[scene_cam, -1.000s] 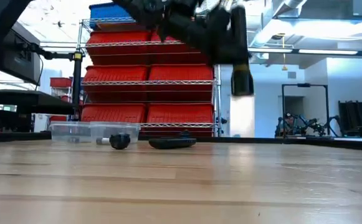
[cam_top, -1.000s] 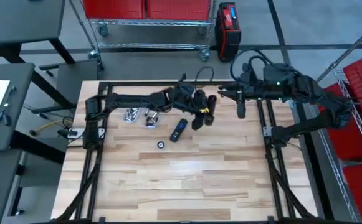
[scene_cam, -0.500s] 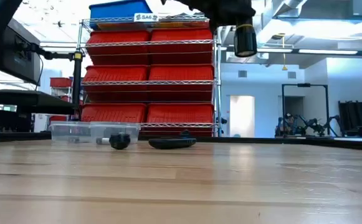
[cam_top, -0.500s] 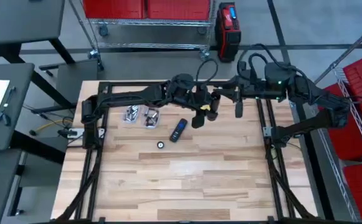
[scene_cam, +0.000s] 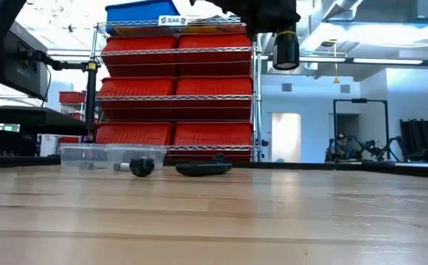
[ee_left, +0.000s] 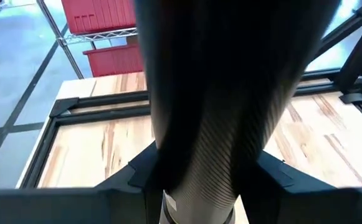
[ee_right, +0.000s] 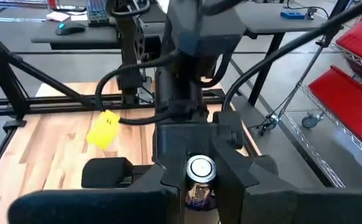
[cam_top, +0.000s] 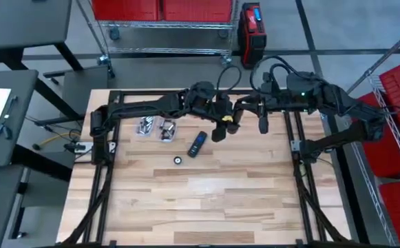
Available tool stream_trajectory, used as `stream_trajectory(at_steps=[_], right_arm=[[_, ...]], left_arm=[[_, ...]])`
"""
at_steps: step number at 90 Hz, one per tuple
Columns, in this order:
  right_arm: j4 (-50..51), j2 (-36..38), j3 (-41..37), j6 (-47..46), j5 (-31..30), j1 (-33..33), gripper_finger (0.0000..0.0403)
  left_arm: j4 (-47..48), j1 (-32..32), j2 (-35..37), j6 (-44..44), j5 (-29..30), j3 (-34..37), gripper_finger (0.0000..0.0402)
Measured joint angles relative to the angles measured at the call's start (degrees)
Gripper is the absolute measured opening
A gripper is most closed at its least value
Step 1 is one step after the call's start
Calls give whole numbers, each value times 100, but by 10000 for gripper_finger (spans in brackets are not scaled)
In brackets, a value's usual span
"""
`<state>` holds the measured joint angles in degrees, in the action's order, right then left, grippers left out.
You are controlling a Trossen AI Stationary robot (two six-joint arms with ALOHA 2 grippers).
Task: Insert battery
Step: Insert the silver battery into the flashlight battery compartment
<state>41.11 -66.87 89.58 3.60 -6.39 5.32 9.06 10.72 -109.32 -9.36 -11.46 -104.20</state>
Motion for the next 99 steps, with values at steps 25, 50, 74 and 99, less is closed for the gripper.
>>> stream_trajectory(at_steps=[25,50,74,99], right_arm=[[-67,-98,4,-279,-11,-4,102],[-497,198,0,-271,-3,-4,242],[-415,513,3,-258,-4,-4,259],[332,330,-2,29,695,-8,249]], left_arm=[[-58,-26,0,4,1,2,132],[-101,-22,0,21,8,0,132],[-83,-24,0,19,2,0,132],[-96,-17,43,-157,-707,0,132]])
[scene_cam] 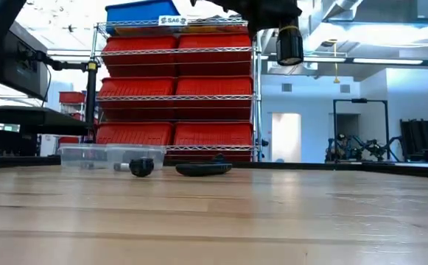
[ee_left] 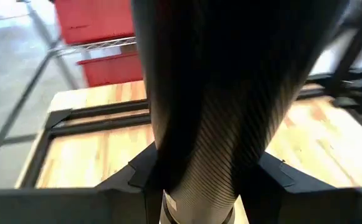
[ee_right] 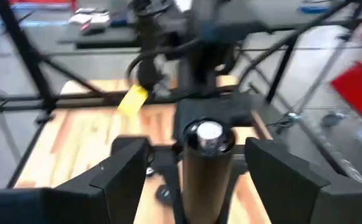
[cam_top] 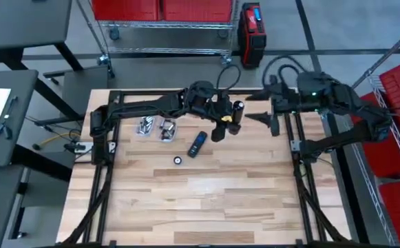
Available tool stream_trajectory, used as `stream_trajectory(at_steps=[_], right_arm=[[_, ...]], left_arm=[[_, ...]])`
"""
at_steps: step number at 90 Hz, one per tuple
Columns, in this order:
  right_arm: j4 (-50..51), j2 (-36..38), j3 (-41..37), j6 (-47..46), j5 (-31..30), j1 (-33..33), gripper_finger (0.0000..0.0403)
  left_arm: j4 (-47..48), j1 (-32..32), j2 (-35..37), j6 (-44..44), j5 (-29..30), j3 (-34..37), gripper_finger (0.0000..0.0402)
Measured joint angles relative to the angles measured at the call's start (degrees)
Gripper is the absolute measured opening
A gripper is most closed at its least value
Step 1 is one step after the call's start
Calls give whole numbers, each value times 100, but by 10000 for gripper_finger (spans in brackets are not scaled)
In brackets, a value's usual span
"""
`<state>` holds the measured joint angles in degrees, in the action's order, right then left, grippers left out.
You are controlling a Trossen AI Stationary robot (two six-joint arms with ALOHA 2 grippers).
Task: Insert battery
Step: Insert the silver battery into the flashlight battery compartment
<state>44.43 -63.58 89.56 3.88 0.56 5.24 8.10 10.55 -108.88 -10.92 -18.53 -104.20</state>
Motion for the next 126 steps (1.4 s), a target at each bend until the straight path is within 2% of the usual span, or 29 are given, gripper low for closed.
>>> stream_trajectory(at_steps=[9,22,56,74,114,126], right_arm=[[-153,-22,4,263,316,0,238],[-182,-70,3,497,345,2,223],[-300,-406,4,563,583,-162,184],[-337,-390,4,569,584,-263,141],[-316,-347,9,606,627,-263,109],[-204,-383,12,695,625,-260,81]], left_arm=[[25,-18,16,-23,-390,0,132],[127,-9,16,-23,-629,0,132],[186,-160,13,23,-676,2,132],[172,-207,13,23,-683,2,132],[163,-199,7,71,-645,2,132],[188,-201,-2,74,-646,3,132]])
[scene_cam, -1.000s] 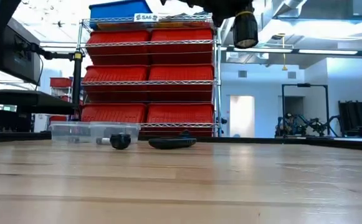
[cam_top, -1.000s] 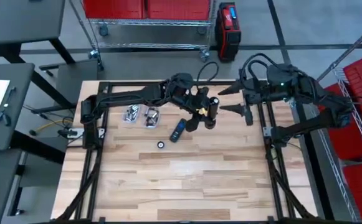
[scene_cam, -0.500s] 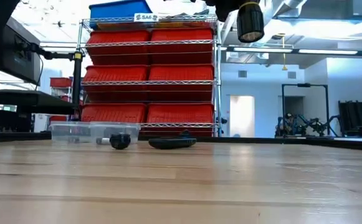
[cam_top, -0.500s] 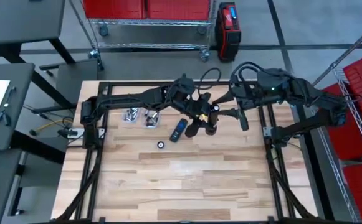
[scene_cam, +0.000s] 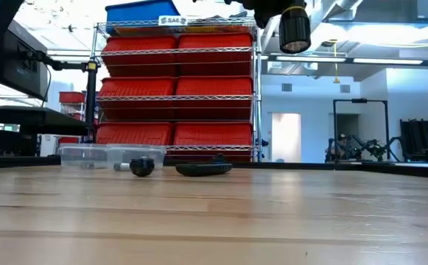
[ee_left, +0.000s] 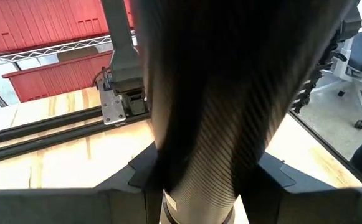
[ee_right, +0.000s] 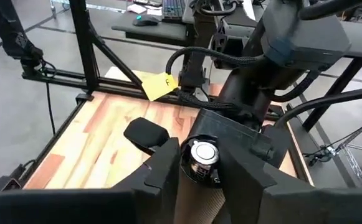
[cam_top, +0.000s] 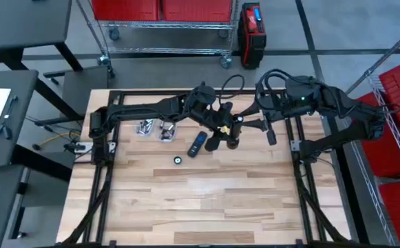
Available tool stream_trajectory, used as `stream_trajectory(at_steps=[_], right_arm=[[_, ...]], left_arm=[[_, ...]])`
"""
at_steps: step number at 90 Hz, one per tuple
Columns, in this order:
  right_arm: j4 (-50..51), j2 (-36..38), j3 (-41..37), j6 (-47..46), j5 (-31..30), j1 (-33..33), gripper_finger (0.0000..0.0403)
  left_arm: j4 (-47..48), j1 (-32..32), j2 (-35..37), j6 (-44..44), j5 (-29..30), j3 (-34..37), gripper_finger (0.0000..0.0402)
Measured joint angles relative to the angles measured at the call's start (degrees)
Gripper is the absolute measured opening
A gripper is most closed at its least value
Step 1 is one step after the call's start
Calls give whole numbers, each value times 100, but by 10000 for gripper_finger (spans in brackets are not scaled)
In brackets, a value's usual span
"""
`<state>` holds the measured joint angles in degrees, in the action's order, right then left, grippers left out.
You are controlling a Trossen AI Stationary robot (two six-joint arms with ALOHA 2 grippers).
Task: Insert battery
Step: Insert the silver battery into the flashlight battery compartment
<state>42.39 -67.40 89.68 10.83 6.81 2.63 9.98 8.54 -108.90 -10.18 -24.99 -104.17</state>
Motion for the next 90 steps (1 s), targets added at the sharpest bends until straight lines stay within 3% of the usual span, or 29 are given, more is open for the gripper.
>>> stream_trajectory(at_steps=[14,90], right_arm=[[55,-25,3,130,-10,2,28],[-434,12,328,-30,-401,120,28]], left_arm=[[18,0,-11,-31,0,8,132],[150,9,11,-95,83,-3,132]])
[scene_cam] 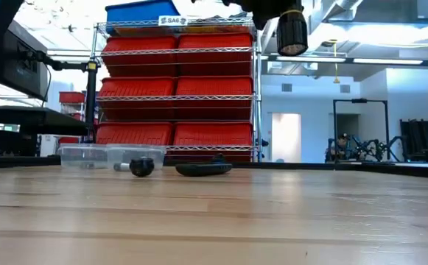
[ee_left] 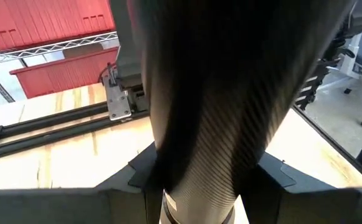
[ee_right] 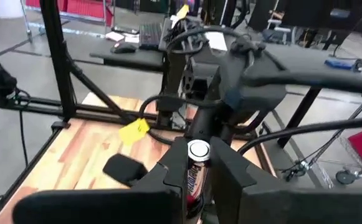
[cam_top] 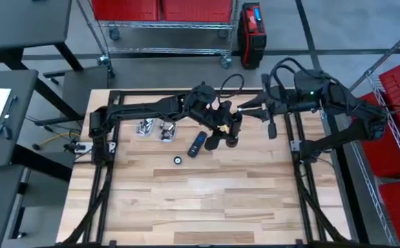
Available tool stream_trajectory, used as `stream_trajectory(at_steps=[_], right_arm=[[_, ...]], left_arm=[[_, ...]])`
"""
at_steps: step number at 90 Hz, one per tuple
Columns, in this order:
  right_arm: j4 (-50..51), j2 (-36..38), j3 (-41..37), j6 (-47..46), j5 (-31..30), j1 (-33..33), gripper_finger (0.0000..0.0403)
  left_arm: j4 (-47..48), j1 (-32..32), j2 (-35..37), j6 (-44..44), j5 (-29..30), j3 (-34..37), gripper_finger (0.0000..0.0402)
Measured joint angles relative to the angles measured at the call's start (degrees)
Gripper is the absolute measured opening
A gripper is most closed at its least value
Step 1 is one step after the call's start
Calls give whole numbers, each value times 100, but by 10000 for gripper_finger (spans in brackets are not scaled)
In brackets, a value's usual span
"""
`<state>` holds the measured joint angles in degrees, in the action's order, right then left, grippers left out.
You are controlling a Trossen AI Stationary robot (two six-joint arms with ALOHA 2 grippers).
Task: Insert battery
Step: Insert the silver battery into the flashlight battery compartment, then remove the silver battery from the flashlight battery compartment
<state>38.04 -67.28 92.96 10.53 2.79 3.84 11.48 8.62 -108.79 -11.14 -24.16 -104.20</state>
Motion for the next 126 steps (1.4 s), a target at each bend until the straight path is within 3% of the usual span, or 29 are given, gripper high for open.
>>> stream_trajectory(at_steps=[52,92,106,126], right_arm=[[499,-322,9,-34,34,-17,29],[505,-278,462,-300,12,44,187],[590,-263,593,-300,12,44,209],[798,-369,597,-746,12,44,203]], left_arm=[[-64,9,-13,-2,20,11,132],[-130,9,-13,46,15,7,132],[-130,9,-13,46,15,7,132],[-112,6,-12,89,289,7,132]])
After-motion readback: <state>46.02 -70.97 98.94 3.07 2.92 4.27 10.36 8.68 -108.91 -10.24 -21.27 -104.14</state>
